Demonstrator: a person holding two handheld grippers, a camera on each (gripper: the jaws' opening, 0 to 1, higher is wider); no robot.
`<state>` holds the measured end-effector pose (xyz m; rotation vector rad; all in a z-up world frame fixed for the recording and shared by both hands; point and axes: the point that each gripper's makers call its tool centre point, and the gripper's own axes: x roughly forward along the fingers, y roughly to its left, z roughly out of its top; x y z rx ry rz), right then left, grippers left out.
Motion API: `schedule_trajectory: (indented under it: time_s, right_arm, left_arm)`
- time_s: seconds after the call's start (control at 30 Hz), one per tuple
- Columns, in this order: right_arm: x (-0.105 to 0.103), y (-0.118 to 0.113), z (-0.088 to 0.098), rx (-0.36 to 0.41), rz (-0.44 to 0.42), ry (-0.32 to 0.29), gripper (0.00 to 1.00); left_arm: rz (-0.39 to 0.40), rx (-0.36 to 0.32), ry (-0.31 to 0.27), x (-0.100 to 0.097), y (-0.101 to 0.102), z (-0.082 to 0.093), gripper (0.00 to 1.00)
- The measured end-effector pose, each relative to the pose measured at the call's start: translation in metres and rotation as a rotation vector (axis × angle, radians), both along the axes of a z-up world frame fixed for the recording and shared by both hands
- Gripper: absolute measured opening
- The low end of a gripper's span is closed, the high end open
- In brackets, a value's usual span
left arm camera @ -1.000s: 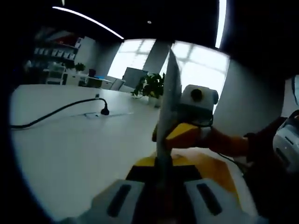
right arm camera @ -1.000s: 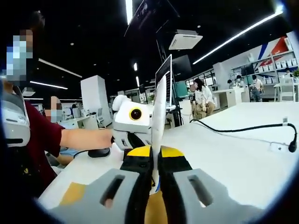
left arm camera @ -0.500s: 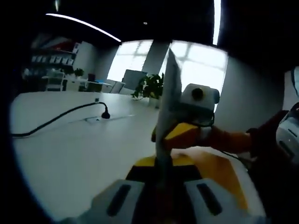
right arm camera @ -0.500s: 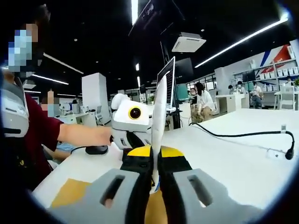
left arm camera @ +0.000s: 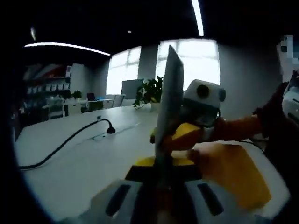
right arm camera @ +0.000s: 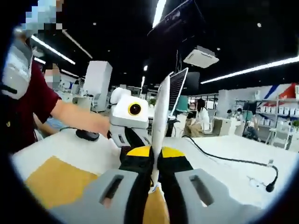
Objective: Pick up the toothpaste unscrew the cap squeeze it onto the small board screw the cap back on and return it to the table
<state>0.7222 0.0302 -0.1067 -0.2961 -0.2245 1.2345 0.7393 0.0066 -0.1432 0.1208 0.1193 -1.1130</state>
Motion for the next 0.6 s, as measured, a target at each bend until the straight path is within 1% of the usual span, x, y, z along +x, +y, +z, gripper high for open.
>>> schedule_trajectory:
  time_s: [0.03, 0.07, 0.1, 0.13, 0.17, 0.2, 0.27, 0.3, 0.37, 0.4, 0.43, 0.47, 0.5, 0.53, 0.57, 0.6]
  right_arm:
    - [-0.002, 0.001, -0.001, 0.001, -0.008, 0.023, 0.05]
    - [-0.001, 0.001, -0.001, 0.000, -0.027, 0.034, 0.05]
    - [0.002, 0.000, 0.000, -0.009, -0.059, 0.038, 0.05]
    - [0.000, 0.000, 0.002, -0.006, -0.057, 0.037, 0.05]
    - [-0.001, -0.002, 0.008, 0.014, -0.064, 0.027, 0.05]
    - [-0.001, -0.003, 0.013, 0.026, -0.068, 0.019, 0.05]
    - [-0.005, -0.007, 0.024, 0.058, -0.069, 0.023, 0.05]
    - [-0.008, -0.009, 0.032, 0.084, -0.074, 0.015, 0.05]
    - [-0.012, -0.012, 0.042, 0.112, -0.073, 0.025, 0.05]
    - [-0.014, -0.015, 0.048, 0.128, -0.077, 0.024, 0.05]
    - [-0.016, -0.016, 0.052, 0.139, -0.081, 0.021, 0.05]
    - [-0.018, -0.019, 0.056, 0.152, -0.085, 0.020, 0.05]
    - [-0.020, -0.023, 0.063, 0.191, -0.090, 0.034, 0.05]
    - [-0.023, -0.028, 0.070, 0.240, -0.090, 0.063, 0.04]
    - [-0.025, -0.032, 0.075, 0.279, -0.086, 0.086, 0.04]
    - [-0.028, -0.038, 0.081, 0.344, -0.079, 0.132, 0.04]
  left_arm:
    - [0.025, 0.017, 0.009, 0.002, 0.000, -0.001, 0.09]
    - [0.043, 0.019, 0.057, 0.002, -0.001, -0.003, 0.10]
    - [0.065, 0.036, 0.082, 0.002, -0.003, -0.002, 0.12]
    - [0.062, 0.037, 0.068, 0.002, -0.005, 0.001, 0.13]
    - [0.061, 0.023, 0.031, 0.002, -0.007, 0.009, 0.13]
    - [0.061, 0.015, 0.022, 0.000, -0.007, 0.013, 0.13]
    - [0.055, -0.002, 0.005, -0.004, -0.008, 0.025, 0.14]
    - [0.059, -0.020, -0.029, -0.006, -0.010, 0.035, 0.15]
    - [0.054, -0.032, -0.070, -0.011, -0.012, 0.046, 0.16]
    - [0.048, -0.050, -0.097, -0.015, -0.014, 0.053, 0.17]
    - [0.046, -0.065, -0.104, -0.018, -0.015, 0.057, 0.19]
    - [0.049, -0.066, -0.105, -0.020, -0.014, 0.059, 0.19]
    - [0.054, -0.071, -0.114, -0.024, -0.015, 0.062, 0.20]
    - [0.053, -0.078, -0.131, -0.027, -0.015, 0.065, 0.23]
    - [0.061, -0.074, -0.172, -0.031, -0.014, 0.070, 0.26]
    - [0.073, -0.074, -0.203, -0.034, -0.013, 0.074, 0.29]
